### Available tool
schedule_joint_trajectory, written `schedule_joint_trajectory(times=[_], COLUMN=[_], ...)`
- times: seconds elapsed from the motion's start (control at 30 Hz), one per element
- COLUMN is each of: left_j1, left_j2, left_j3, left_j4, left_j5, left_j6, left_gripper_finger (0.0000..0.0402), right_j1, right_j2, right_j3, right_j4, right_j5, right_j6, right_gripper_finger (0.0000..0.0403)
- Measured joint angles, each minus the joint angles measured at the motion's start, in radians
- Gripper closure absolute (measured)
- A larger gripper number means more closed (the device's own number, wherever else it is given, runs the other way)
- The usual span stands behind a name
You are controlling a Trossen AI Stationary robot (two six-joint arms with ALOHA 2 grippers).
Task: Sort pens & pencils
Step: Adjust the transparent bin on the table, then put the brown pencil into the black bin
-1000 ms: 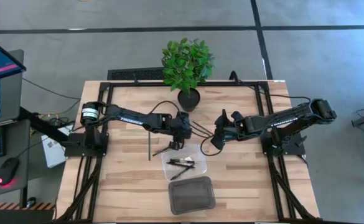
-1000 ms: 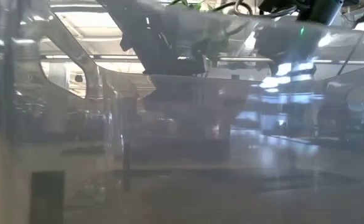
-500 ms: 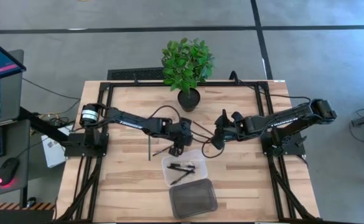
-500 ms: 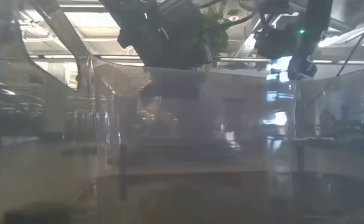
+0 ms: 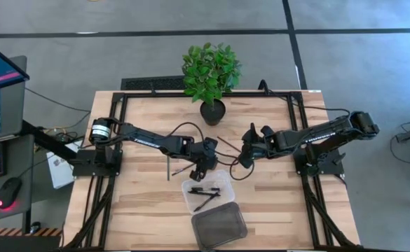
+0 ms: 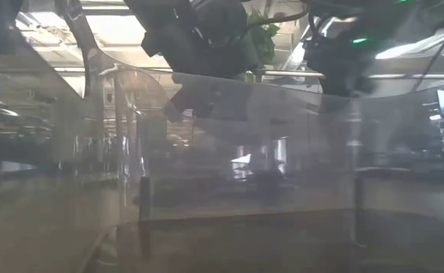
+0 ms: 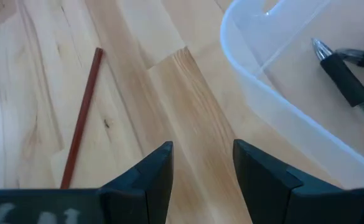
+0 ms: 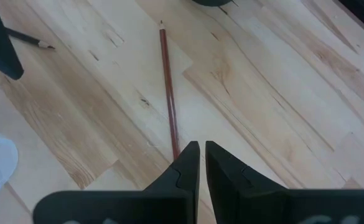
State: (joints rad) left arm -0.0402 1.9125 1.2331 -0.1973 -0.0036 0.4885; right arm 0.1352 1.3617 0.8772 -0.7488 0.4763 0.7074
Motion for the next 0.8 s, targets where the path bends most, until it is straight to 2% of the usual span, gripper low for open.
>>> schedule_joint_trajectory(times=[0.27, 0.33, 0.47, 0.57, 0.8], left_j1=[-0.001, -0.001, 0.011, 0.037, 0.102], left_j2=[0.0, -0.002, -0.003, -0.003, -0.003], left_j3=[0.0, 0.001, 0.001, 0.017, 0.111], left_j4=[0.04, 0.038, 0.033, -0.002, -0.139], left_j5=[0.058, 0.017, -0.133, -0.169, 0.005], left_j6=[0.004, 0.002, 0.027, 0.047, 0.042], left_gripper_finger=[0.0244, 0.0244, 0.0244, 0.0244, 0.0244], right_j1=[0.0, 0.0, 0.0, 0.0, 0.0], right_j2=[0.0, 0.0, 0.0, 0.0, 0.0], right_j3=[0.0, 0.0, 0.0, 0.0, 0.0], right_j4=[0.0, 0.0, -0.003, -0.006, -0.03], right_j5=[0.0, 0.0, 0.0, 0.0, 0.001], right_j6=[0.0, 0.0, 0.0, 0.0, 0.001], right_gripper_finger=[0.0356, 0.0356, 0.0356, 0.0356, 0.0356])
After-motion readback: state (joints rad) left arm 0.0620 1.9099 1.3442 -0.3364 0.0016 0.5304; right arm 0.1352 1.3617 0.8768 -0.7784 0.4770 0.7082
